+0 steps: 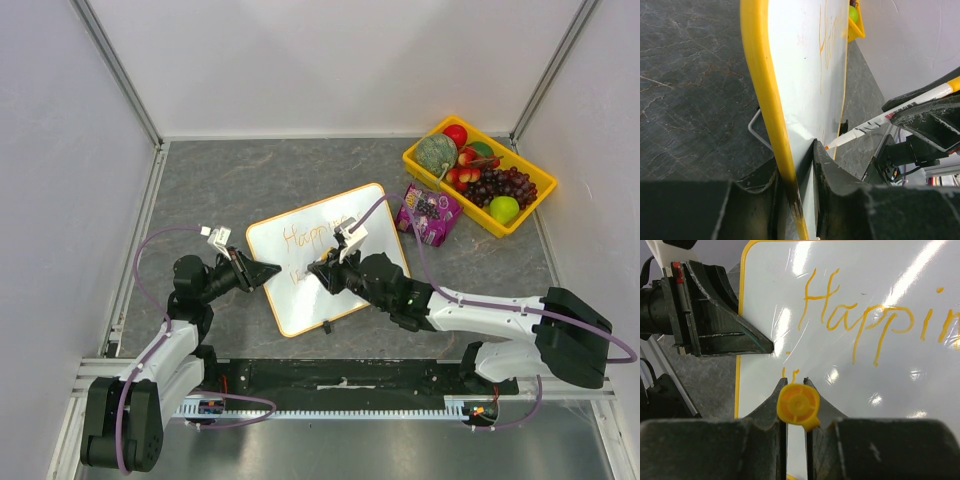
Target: Write a sentence on the whiteboard
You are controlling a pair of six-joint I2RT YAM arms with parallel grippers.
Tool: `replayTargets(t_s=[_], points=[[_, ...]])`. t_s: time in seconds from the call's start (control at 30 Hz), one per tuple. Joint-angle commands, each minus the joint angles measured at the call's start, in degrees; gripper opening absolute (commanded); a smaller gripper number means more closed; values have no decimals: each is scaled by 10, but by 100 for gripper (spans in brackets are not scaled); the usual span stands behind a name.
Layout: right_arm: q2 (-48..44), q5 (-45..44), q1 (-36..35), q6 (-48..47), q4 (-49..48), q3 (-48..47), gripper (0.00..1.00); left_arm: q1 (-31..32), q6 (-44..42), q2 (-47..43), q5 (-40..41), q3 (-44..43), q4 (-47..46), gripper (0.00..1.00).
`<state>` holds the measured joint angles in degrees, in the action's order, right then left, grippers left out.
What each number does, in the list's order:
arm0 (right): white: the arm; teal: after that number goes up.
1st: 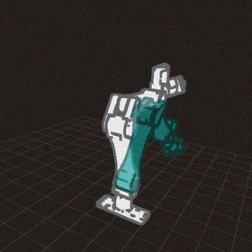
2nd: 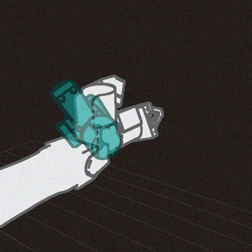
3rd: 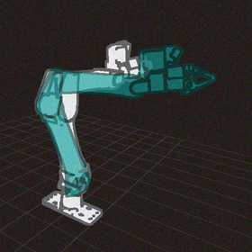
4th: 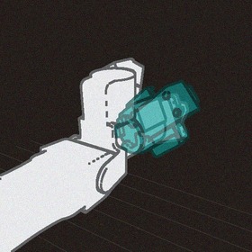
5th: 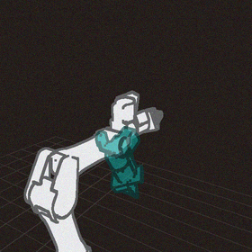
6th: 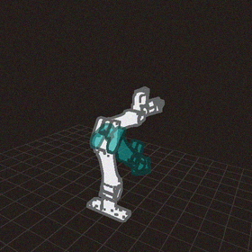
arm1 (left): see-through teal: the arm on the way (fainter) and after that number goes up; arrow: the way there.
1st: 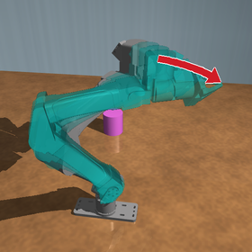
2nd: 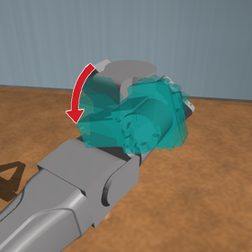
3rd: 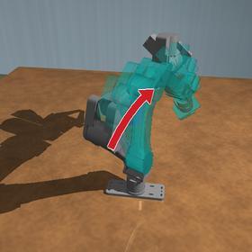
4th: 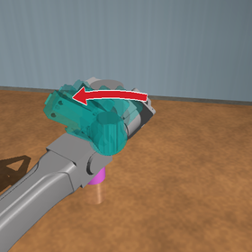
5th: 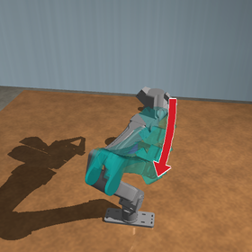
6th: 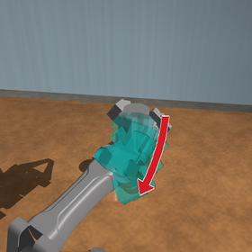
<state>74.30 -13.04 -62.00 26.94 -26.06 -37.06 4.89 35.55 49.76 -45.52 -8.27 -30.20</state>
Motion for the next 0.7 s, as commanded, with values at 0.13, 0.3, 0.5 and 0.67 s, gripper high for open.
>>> replayTargets(t_s=[0.13, 0.3, 0.5, 0.67], points=[[9, -49, 11, -24, 16, -37, 0, 5, -43, 0, -1, 2, -9, 2], [13, -51, 15, -28, 21, -50, 0, 4, -43, -1, -1, 2, -9, 2], [8, -52, 20, -27, 34, -43, 0, 4, -43, -2, -1, 2, -9, 2], [0, -52, 21, -22, 39, -21, 0, 4, -43, -2, -1, 2, -8, 2]])
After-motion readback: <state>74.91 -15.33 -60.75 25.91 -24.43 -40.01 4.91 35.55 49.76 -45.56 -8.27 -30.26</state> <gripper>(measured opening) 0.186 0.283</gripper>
